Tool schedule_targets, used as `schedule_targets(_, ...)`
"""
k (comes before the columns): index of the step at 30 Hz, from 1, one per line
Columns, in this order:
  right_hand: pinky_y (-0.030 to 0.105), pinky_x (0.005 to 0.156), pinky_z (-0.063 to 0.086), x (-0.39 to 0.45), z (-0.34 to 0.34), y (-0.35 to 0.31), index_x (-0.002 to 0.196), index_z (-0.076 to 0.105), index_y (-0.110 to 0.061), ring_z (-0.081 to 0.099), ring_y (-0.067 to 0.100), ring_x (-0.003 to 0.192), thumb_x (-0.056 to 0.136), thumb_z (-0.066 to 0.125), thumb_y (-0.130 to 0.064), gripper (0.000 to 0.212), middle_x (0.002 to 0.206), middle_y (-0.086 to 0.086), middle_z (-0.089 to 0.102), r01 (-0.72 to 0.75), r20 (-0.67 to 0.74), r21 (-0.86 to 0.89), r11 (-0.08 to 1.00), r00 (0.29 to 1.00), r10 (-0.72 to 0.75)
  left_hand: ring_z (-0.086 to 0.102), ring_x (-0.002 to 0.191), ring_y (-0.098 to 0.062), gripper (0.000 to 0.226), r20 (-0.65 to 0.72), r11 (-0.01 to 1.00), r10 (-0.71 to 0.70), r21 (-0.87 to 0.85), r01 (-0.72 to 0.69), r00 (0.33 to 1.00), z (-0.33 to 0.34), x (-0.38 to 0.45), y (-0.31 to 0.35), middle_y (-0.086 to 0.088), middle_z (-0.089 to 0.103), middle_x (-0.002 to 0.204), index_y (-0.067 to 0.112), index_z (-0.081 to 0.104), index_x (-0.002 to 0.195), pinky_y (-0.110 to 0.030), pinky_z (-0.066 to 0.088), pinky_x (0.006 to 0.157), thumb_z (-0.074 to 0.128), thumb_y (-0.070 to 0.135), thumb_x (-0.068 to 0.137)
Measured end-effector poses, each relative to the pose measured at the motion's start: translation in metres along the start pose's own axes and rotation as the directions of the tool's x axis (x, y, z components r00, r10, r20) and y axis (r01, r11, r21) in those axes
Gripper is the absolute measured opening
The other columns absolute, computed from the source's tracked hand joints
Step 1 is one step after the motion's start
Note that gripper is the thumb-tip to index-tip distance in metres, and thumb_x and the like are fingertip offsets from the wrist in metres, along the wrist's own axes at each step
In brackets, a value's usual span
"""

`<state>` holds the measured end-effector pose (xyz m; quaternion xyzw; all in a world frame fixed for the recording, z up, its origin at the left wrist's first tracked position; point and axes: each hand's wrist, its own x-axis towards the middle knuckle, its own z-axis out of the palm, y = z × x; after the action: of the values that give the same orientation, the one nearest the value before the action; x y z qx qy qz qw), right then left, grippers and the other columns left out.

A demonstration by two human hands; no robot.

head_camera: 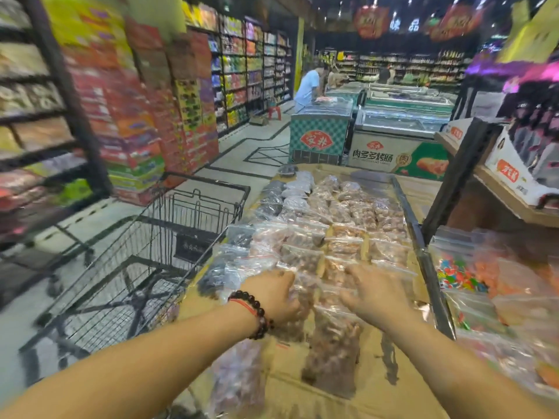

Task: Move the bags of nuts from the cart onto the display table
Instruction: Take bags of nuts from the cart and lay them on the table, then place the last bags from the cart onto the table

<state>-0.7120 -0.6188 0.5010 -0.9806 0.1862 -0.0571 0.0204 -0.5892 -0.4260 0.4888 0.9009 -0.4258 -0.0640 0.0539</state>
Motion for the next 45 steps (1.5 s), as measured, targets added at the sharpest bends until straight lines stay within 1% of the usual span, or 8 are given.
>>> schedule_targets(5, 0.037, 0.074, 0.032, -0.003, 0.004, -0.102, 0.095, 0.047, -0.023, 0.059, 0.026, 0.104, 0.086, 0.049, -0.044, 0.023, 0.102, 0.000, 0.064, 0.167, -0.015, -0.003, 0.986, 0.986, -0.167, 0.059, 0.109, -0.030, 0.047, 0.006, 0.990, -0.143, 0.005, 0.143, 0.990, -0.012, -0.077, -0.089, -0.006, 0.061, 0.117, 0.023, 0.050, 0.119, -0.042, 0.052, 0.087, 0.042, 0.053, 0.084)
schedule_targets(10, 0.036, 0.091, 0.041, 0.012, 0.025, -0.218, 0.128, 0.055, -0.025, 0.059, 0.025, 0.112, 0.088, 0.046, -0.047, 0.047, 0.115, -0.001, 0.067, 0.277, -0.022, 0.008, 0.961, 0.961, -0.277, 0.060, 0.115, -0.026, 0.056, 0.039, 0.965, -0.259, -0.033, 0.261, 0.965, -0.013, -0.139, -0.187, -0.002, 0.061, 0.129, 0.028, 0.047, 0.135, -0.040, 0.053, 0.092, 0.044, 0.053, 0.085)
schedule_targets(20, 0.043, 0.099, 0.040, 0.054, 0.095, -0.449, 0.119, 0.055, -0.022, 0.057, 0.024, 0.113, 0.091, 0.044, -0.041, 0.036, 0.113, 0.000, 0.062, 0.295, 0.179, 0.001, 0.956, 0.940, -0.290, 0.059, 0.102, -0.021, 0.045, 0.143, 0.930, -0.366, 0.032, 0.366, 0.919, -0.017, -0.209, -0.407, -0.001, 0.062, 0.118, 0.026, 0.050, 0.126, -0.043, 0.055, 0.088, 0.045, 0.050, 0.088)
schedule_targets(24, 0.045, 0.093, 0.047, 0.077, 0.105, -0.483, 0.119, 0.056, -0.022, 0.059, 0.024, 0.107, 0.089, 0.043, -0.042, 0.037, 0.106, -0.001, 0.062, 0.291, 0.200, 0.001, 0.957, 0.937, -0.286, 0.059, 0.099, -0.021, 0.037, 0.194, 0.936, -0.350, 0.038, 0.349, 0.917, -0.004, -0.195, -0.451, -0.002, 0.062, 0.110, 0.023, 0.053, 0.116, -0.041, 0.056, 0.087, 0.048, 0.048, 0.089)
schedule_targets(30, 0.040, 0.081, 0.043, 0.131, 0.136, -0.495, 0.106, 0.055, -0.023, 0.061, 0.025, 0.100, 0.087, 0.044, -0.043, 0.030, 0.100, -0.002, 0.062, 0.231, 0.255, -0.015, 0.973, 0.942, -0.220, 0.060, 0.109, -0.022, 0.053, 0.270, 0.960, -0.274, 0.020, 0.279, 0.923, 0.017, -0.131, -0.496, -0.003, 0.062, 0.125, 0.022, 0.048, 0.134, -0.042, 0.055, 0.090, 0.047, 0.051, 0.090)
schedule_targets(34, 0.043, 0.095, 0.044, 0.194, 0.170, -0.511, 0.123, 0.053, -0.025, 0.060, 0.026, 0.112, 0.089, 0.047, -0.044, 0.040, 0.120, 0.001, 0.064, 0.188, 0.314, 0.071, 0.980, 0.928, -0.201, 0.059, 0.113, -0.023, 0.060, 0.328, 0.971, -0.236, 0.040, 0.236, 0.915, 0.026, -0.082, -0.535, -0.003, 0.059, 0.130, 0.023, 0.046, 0.137, -0.042, 0.053, 0.093, 0.042, 0.057, 0.088)
schedule_targets(38, 0.045, 0.098, 0.044, 0.257, 0.217, -0.535, 0.133, 0.051, -0.024, 0.058, 0.026, 0.118, 0.089, 0.046, -0.044, 0.049, 0.142, 0.003, 0.054, 0.120, 0.383, 0.106, 0.987, 0.911, -0.151, 0.060, 0.107, -0.025, 0.043, 0.389, 0.972, -0.230, 0.048, 0.230, 0.892, 0.036, -0.035, -0.581, -0.004, 0.063, 0.123, 0.023, 0.051, 0.126, -0.043, 0.054, 0.090, 0.048, 0.048, 0.091)
schedule_targets(45, 0.041, 0.079, 0.056, 0.309, 0.273, -0.547, 0.125, 0.053, -0.026, 0.064, 0.026, 0.100, 0.089, 0.047, -0.047, 0.042, 0.115, 0.001, 0.065, -0.094, 0.524, 0.148, 0.984, 0.852, 0.002, 0.057, 0.114, -0.025, 0.049, 0.508, 0.986, -0.145, -0.002, 0.169, 0.849, 0.081, 0.049, -0.625, -0.003, 0.058, 0.129, 0.024, 0.047, 0.133, -0.041, 0.053, 0.090, 0.047, 0.051, 0.092)
